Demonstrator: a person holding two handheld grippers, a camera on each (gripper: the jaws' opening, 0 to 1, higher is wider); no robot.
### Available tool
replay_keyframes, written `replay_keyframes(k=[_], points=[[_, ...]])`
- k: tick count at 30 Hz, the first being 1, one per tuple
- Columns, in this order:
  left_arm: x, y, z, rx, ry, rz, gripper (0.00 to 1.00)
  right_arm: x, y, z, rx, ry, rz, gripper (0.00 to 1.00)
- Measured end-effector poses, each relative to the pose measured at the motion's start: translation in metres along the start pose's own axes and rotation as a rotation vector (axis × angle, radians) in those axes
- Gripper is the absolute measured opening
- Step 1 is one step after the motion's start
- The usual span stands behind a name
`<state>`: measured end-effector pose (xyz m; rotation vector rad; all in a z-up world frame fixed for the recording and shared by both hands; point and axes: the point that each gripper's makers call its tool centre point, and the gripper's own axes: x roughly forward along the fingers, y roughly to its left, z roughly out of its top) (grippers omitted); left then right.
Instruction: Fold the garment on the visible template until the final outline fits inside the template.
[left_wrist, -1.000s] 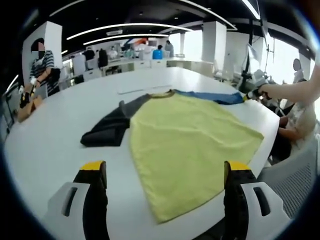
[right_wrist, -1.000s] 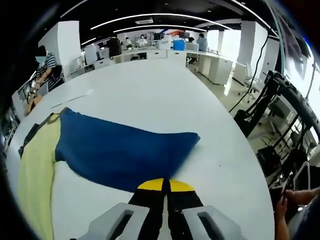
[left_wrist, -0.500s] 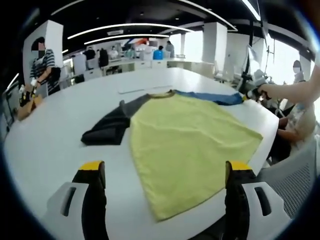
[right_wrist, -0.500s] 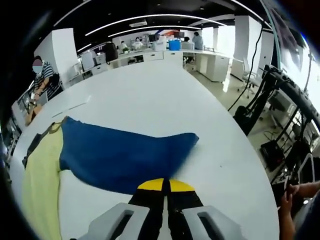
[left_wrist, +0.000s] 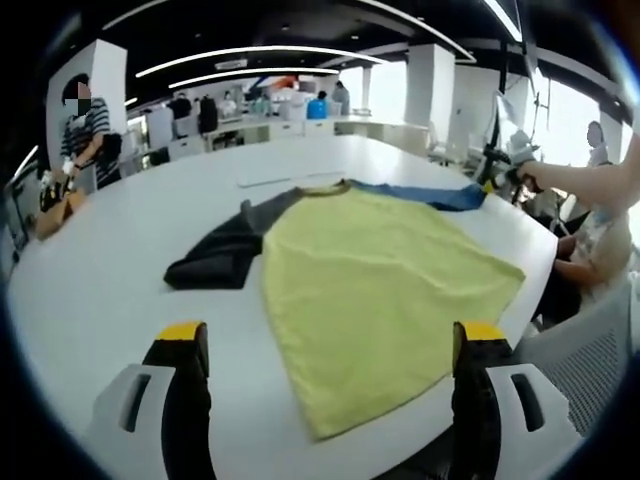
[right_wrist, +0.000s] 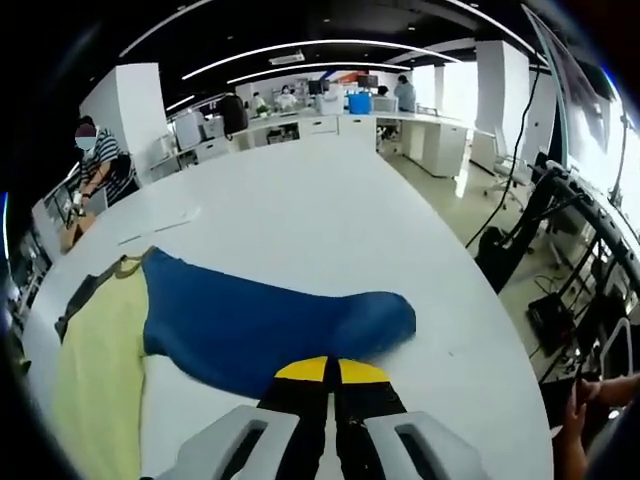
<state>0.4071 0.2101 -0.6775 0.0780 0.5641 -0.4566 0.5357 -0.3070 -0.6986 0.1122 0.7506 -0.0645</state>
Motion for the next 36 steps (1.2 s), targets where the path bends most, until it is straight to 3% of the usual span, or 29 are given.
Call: replay_keyframes(k=[18, 31, 36], points=[[-0.003, 0.001, 0.0, 0.002, -0.006, -0.001, 0.99, 0.004, 0.048, 0.04, -0.05, -0.058, 0.115, 0.0], [-0.008, 0.004, 0.0, -0.004, -0.02, 0.005, 0.99, 0.017, 0.07, 0.055, -0.106, -0.058, 0.156, 0.0], [-0.009, 0.004, 0.0, -0.005, -0.028, 0.003, 0.99, 0.012, 0.093, 0.058, -0.107, -0.062, 0.187, 0.0]])
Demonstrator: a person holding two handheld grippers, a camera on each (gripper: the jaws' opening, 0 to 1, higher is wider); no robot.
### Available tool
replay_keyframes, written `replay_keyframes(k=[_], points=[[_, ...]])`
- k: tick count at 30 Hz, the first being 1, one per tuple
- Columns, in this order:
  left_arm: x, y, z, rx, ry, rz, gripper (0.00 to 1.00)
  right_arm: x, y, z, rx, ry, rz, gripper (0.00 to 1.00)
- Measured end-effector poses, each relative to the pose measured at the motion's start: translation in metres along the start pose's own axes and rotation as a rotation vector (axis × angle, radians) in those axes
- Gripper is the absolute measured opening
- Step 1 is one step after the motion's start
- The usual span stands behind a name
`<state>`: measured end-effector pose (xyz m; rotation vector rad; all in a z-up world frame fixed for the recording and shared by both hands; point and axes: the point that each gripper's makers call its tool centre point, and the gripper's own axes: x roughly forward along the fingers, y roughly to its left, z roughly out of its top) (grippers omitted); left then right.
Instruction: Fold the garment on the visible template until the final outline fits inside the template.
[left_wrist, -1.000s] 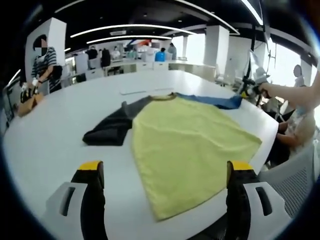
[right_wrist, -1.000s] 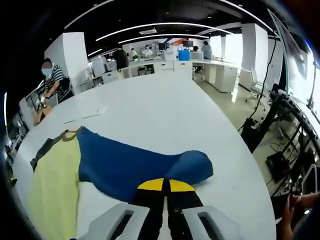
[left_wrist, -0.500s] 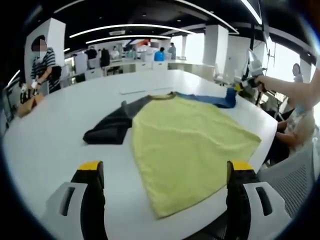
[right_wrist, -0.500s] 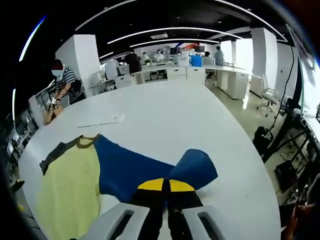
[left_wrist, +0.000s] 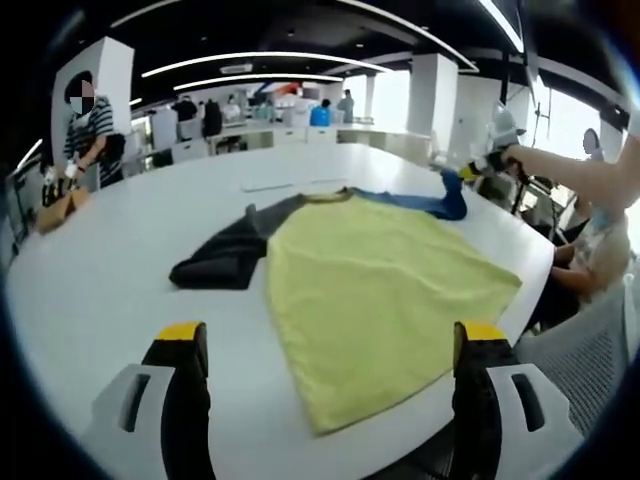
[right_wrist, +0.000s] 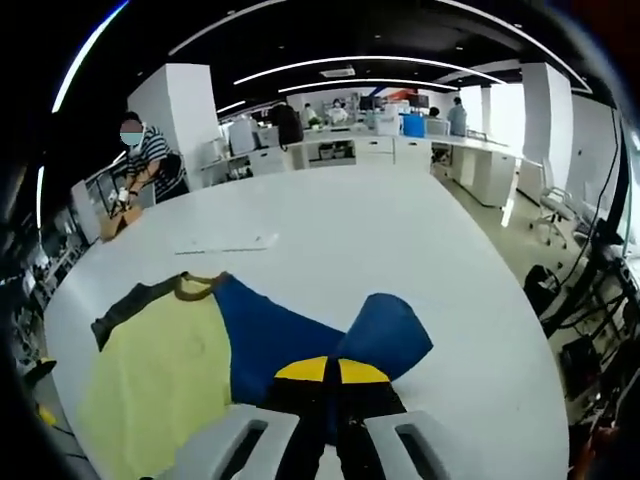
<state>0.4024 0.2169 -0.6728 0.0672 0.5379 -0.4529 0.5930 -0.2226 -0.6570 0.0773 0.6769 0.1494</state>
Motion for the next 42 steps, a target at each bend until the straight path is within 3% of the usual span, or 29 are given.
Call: replay_keyframes(k=[10, 14, 42], points=[[0.001, 0.0, 0.0, -0.001, -0.006, -0.002, 0.99, 0.014, 0.035, 0.016, -0.01, -0.009, 0.08, 0.0], [-0.001, 0.001, 0.001, -0.009, -0.02, 0.005, 0.99, 0.009, 0.057, 0.015, -0.025, -0.008, 0.102, 0.0], [0.0, 0.001, -0.003, -0.004, -0.014, 0.009, 0.98, 0.024, 0.136, 0.033, -0.047, 0.002, 0.248, 0.0]])
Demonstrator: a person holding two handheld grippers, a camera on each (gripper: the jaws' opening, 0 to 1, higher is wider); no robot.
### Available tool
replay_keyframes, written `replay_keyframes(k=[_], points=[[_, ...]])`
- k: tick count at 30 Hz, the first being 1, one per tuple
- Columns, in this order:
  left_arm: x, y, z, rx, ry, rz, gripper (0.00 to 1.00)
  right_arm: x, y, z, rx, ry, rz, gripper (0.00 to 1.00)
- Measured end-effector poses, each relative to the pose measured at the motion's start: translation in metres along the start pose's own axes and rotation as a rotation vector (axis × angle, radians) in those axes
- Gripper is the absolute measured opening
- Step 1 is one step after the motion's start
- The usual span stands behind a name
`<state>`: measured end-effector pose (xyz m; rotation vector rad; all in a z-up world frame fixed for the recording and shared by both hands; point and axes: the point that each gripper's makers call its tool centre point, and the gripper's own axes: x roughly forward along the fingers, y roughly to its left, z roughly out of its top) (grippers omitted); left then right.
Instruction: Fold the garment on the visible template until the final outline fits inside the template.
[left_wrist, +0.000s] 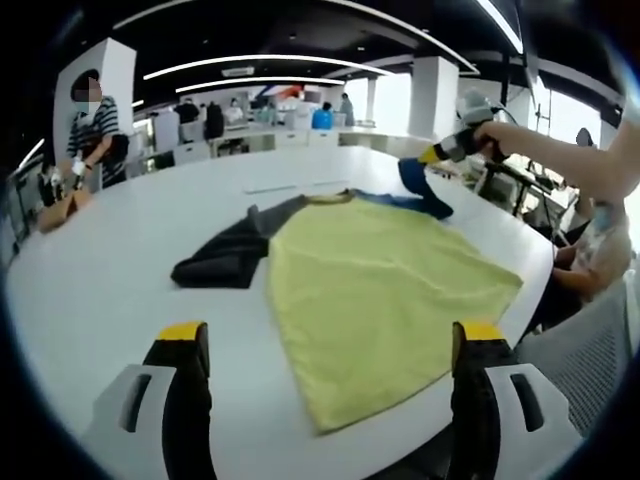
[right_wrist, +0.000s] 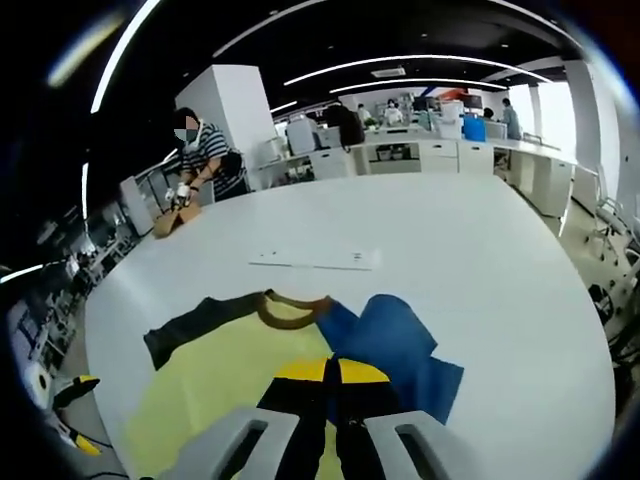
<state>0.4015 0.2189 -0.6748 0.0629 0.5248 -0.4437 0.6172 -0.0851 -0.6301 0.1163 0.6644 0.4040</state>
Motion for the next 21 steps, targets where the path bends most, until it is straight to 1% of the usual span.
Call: replay_keyframes(k=[3, 10, 16, 19, 21], points=[[0.0, 0.0, 0.0, -0.002, -0.002, 0.001, 0.98, 0.002, 0.009, 0.001, -0.003, 0.002, 0.012, 0.0], [0.001, 0.002, -0.002, -0.005, 0.003, 0.002, 0.98, 0.018, 0.019, 0.015, -0.022, -0.002, 0.045, 0.0], [0.003, 0.003, -0.002, -0.007, 0.004, 0.001, 0.99, 0.027, 0.029, 0.022, -0.025, -0.007, 0.067, 0.0], [0.003, 0.002, -0.002, -0.008, 0.005, -0.001, 0.99, 0.032, 0.039, 0.025, -0.033, -0.006, 0.088, 0.0], [0.003, 0.002, -0.003, -0.007, 0.007, -0.001, 0.99, 0.036, 0.045, 0.026, -0.053, -0.006, 0.096, 0.0]])
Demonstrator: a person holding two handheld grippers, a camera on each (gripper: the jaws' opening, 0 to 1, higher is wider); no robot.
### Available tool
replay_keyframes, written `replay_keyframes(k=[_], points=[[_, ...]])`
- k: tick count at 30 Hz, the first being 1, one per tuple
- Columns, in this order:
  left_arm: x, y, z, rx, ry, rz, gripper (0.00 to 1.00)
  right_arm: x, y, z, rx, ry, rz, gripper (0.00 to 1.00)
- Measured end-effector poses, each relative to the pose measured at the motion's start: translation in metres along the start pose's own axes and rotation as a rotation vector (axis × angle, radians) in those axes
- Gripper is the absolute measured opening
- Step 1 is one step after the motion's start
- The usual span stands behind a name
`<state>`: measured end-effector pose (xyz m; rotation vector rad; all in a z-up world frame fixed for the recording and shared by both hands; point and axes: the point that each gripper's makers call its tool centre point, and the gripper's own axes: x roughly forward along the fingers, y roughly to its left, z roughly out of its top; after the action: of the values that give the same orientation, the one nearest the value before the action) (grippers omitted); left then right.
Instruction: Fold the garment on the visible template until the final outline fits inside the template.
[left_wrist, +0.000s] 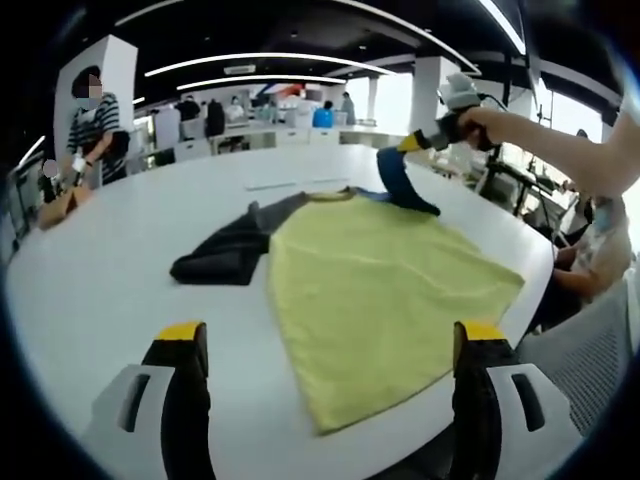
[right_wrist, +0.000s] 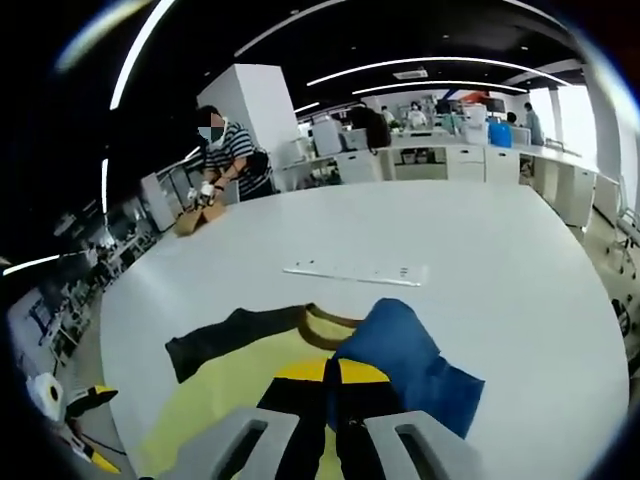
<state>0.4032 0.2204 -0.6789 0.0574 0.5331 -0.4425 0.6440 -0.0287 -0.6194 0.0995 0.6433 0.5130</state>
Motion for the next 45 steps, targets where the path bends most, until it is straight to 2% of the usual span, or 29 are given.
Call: replay_keyframes(k=[12, 27, 33, 45], points=[[-0.001, 0.003, -0.003, -0.005, 0.006, 0.008, 0.99, 0.017, 0.03, 0.003, -0.019, -0.004, 0.044, 0.0], [0.0, 0.002, -0.005, -0.013, 0.008, 0.013, 0.99, 0.037, 0.079, -0.014, -0.131, 0.025, 0.091, 0.0], [0.0, 0.002, -0.007, -0.016, 0.009, 0.015, 0.99, 0.044, 0.102, -0.031, -0.219, 0.061, 0.128, 0.0], [0.0, 0.002, -0.008, -0.019, 0.008, 0.018, 0.98, 0.061, 0.122, -0.074, -0.368, 0.126, 0.132, 0.0]])
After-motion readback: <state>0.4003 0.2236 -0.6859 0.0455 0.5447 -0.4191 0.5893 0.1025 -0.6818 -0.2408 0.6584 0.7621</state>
